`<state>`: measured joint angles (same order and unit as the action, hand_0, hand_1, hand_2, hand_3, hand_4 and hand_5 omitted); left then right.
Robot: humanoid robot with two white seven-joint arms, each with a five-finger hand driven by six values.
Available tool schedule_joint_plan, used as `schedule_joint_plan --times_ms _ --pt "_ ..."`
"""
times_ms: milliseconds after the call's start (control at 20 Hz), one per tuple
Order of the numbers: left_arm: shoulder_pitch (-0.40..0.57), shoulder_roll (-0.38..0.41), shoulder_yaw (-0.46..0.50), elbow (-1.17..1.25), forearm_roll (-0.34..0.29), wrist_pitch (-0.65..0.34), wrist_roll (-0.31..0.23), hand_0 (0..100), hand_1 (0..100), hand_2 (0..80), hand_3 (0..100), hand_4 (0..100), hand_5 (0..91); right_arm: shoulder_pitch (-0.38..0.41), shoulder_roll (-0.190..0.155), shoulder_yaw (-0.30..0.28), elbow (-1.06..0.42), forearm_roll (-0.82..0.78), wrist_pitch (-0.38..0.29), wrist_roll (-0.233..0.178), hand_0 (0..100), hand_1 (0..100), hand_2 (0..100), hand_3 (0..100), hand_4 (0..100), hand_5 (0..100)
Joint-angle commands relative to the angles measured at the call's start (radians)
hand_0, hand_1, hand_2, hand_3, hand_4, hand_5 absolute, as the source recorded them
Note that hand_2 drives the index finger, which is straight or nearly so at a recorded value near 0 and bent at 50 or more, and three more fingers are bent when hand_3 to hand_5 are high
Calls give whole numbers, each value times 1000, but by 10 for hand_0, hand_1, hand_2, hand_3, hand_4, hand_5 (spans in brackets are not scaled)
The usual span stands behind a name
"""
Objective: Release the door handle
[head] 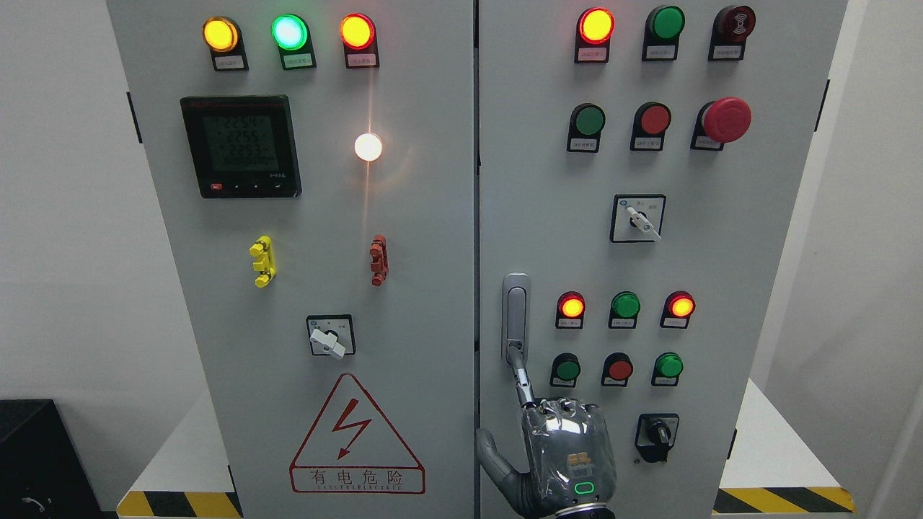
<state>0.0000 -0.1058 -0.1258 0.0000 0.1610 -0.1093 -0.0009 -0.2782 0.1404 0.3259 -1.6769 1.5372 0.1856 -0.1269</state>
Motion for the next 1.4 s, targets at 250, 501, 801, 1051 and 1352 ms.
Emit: schedule_joint_plan --times_ms 250,501,801,1051,1352 --pt "-26 0 0 29 0 0 1 120 556 0 0 0 0 1 2 -4 17 0 12 1 385 214 0 1000 1000 1000" --pt "-26 0 0 29 0 0 1 120 556 0 0 0 0 1 2 -5 17 -2 12 1 385 214 0 1000 1000 1000" --pt "-26 0 0 29 0 0 1 120 556 0 0 0 0 1 2 -5 19 -2 12 1 385 215 0 1000 1000 1000" --pt "-26 0 0 29 0 0 1 120 556 0 0 0 0 2 2 -4 20 -2 12 1 385 215 0 1000 1000 1000" --pt "-26 0 0 29 0 0 1 120 556 0 0 0 0 2 2 -1 20 -2 12 1 385 215 0 1000 1000 1000"
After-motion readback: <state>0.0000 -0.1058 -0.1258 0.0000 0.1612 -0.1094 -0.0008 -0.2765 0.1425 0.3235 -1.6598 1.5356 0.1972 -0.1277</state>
